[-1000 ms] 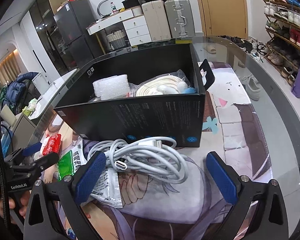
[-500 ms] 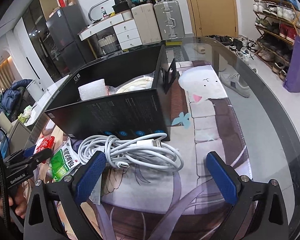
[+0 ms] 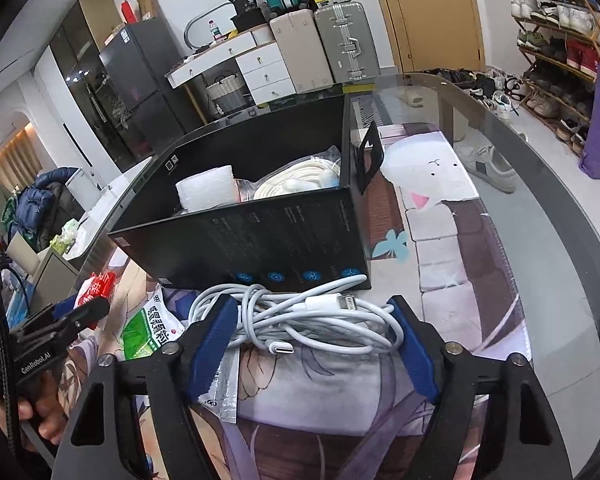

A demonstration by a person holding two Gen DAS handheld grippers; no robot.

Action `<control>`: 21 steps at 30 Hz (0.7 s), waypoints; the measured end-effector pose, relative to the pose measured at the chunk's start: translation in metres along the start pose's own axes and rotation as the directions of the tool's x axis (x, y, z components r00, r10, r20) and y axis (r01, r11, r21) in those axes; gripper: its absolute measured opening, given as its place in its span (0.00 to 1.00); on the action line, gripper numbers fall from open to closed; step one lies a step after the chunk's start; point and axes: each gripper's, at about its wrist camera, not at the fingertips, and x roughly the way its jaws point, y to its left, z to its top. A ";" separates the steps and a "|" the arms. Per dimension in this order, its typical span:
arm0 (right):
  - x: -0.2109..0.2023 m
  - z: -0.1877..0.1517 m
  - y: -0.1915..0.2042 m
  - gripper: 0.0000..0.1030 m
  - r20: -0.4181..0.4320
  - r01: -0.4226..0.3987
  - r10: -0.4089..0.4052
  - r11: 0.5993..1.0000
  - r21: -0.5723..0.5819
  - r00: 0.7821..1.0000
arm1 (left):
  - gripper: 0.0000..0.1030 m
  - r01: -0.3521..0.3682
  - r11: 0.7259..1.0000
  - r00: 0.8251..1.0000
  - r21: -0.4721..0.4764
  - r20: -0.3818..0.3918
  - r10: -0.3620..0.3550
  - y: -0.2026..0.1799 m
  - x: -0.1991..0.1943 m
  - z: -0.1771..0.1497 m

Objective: Organize soft objects
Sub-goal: 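Grasp the red-capped balloon glue bag with the left tool while the right tool grasps the white cable coil, then carry the glue bag and cable coil over the black box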

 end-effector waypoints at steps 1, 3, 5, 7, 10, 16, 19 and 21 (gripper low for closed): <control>-0.001 0.000 -0.001 0.70 0.006 -0.010 0.010 1.000 0.004 1.000 | 0.54 0.001 1.000 1.000 0.001 0.001 -0.001 -0.001 0.000 0.000; -0.003 -0.002 -0.002 0.69 0.016 -0.010 0.010 1.000 0.003 1.000 | 0.54 0.000 1.000 1.000 0.001 0.004 0.000 -0.002 -0.001 0.001; -0.006 -0.004 -0.002 0.68 0.024 -0.011 0.011 1.000 -0.001 1.000 | 0.54 0.002 1.000 1.000 0.001 0.008 -0.002 -0.002 -0.002 0.002; -0.010 -0.005 -0.003 0.68 0.030 -0.012 0.013 1.000 -0.003 0.999 | 0.54 0.002 1.000 1.000 0.001 0.014 -0.002 -0.003 -0.005 0.002; -0.016 -0.007 -0.003 0.68 0.045 -0.014 0.014 1.000 -0.006 0.999 | 0.54 0.005 1.000 1.000 0.003 0.029 -0.005 -0.005 -0.011 0.004; -0.031 -0.009 -0.004 0.68 0.078 -0.012 0.013 1.000 -0.006 0.997 | 0.54 0.015 1.000 0.998 0.008 0.053 -0.016 -0.010 -0.021 0.007; -0.040 -0.009 -0.007 0.68 0.097 -0.020 0.019 1.000 0.007 0.995 | 0.54 0.023 1.000 0.998 0.012 0.062 -0.024 -0.013 -0.025 0.009; -0.045 -0.008 -0.010 0.68 0.106 -0.035 0.032 0.999 0.024 0.994 | 0.54 0.028 1.000 0.997 0.015 0.068 -0.029 -0.015 -0.028 0.011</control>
